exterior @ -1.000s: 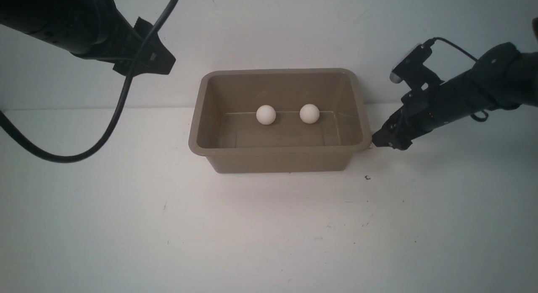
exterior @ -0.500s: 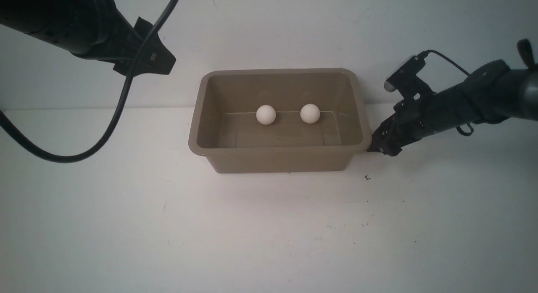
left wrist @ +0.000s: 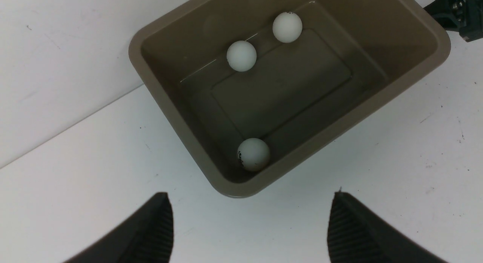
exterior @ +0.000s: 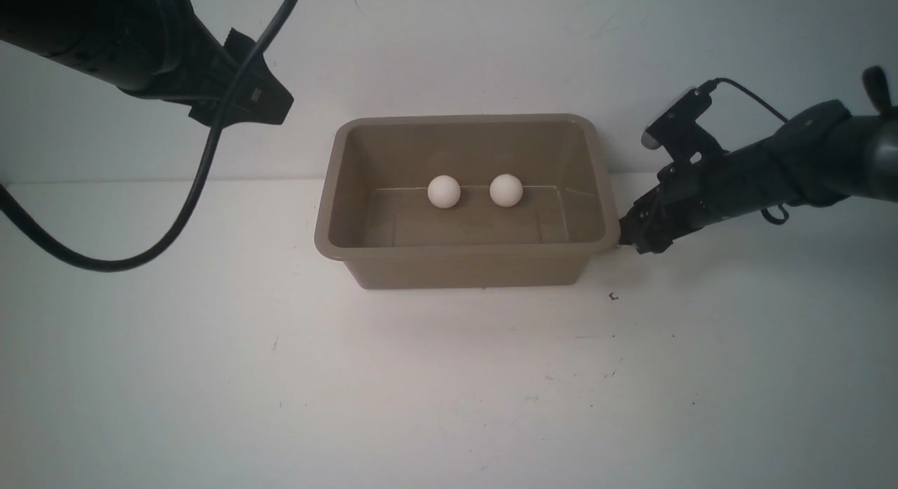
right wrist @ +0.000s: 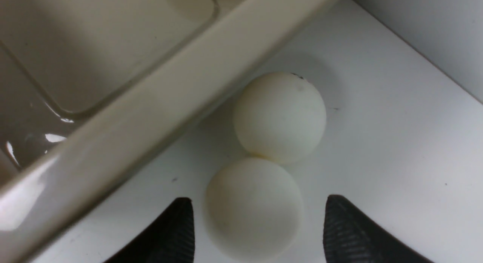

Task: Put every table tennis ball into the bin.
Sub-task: Use the right arm to clamp the table tennis ball closest to it

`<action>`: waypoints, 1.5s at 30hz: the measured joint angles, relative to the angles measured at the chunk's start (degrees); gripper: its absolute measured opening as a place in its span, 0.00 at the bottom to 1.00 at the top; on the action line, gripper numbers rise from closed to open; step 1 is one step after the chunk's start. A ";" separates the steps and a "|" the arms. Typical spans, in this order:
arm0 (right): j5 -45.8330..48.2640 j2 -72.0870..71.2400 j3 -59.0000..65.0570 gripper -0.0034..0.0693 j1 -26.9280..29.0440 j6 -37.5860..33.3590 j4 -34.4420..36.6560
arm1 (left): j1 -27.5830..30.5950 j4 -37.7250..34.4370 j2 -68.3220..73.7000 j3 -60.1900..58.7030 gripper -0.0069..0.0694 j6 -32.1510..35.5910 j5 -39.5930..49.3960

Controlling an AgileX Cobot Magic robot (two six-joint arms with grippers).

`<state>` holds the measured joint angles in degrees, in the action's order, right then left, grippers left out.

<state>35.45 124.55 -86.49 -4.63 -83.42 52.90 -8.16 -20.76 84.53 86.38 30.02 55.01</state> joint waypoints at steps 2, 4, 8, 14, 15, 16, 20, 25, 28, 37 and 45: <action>0.16 0.00 0.00 0.63 -0.13 -0.12 0.86 | 0.00 0.00 0.00 0.00 0.73 0.00 0.00; 0.28 0.00 0.00 0.63 -0.18 -0.17 1.09 | 0.00 -0.02 0.00 0.00 0.73 0.00 0.00; 0.51 0.00 0.00 0.64 -0.18 -0.17 1.30 | 0.00 -0.07 0.00 0.00 0.73 0.00 0.00; 0.51 0.00 0.00 0.67 -0.18 -0.17 1.56 | 0.00 -0.07 0.00 0.00 0.73 0.00 0.00; 0.51 0.00 0.00 0.67 -0.18 -0.17 1.56 | 0.00 -0.07 0.00 0.00 0.73 0.00 0.00; 0.51 0.00 0.00 0.67 -0.18 -0.17 1.56 | 0.00 -0.07 0.00 0.00 0.73 0.00 0.00; 0.39 0.27 -0.06 0.67 -0.18 -0.17 1.75 | 0.00 -0.07 0.00 0.00 0.73 0.00 0.00; 0.34 1.97 -0.12 0.67 -0.18 -0.17 2.01 | 0.00 -0.07 0.00 0.00 0.73 0.00 0.00; 0.28 2.86 -0.12 0.67 -0.18 -0.17 2.22 | 0.00 -0.12 0.00 0.00 0.73 0.00 0.00; -0.39 3.85 -0.30 0.53 -0.18 -0.17 2.87 | 0.00 -0.54 0.00 0.00 0.73 0.00 0.00; -0.10 1.55 -0.30 0.53 1.38 -0.17 0.95 | 0.00 -0.54 0.00 0.00 0.73 0.00 0.00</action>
<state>35.35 126.11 -86.80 -3.25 -83.59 53.86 -8.16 -21.30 84.53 86.38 30.02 55.01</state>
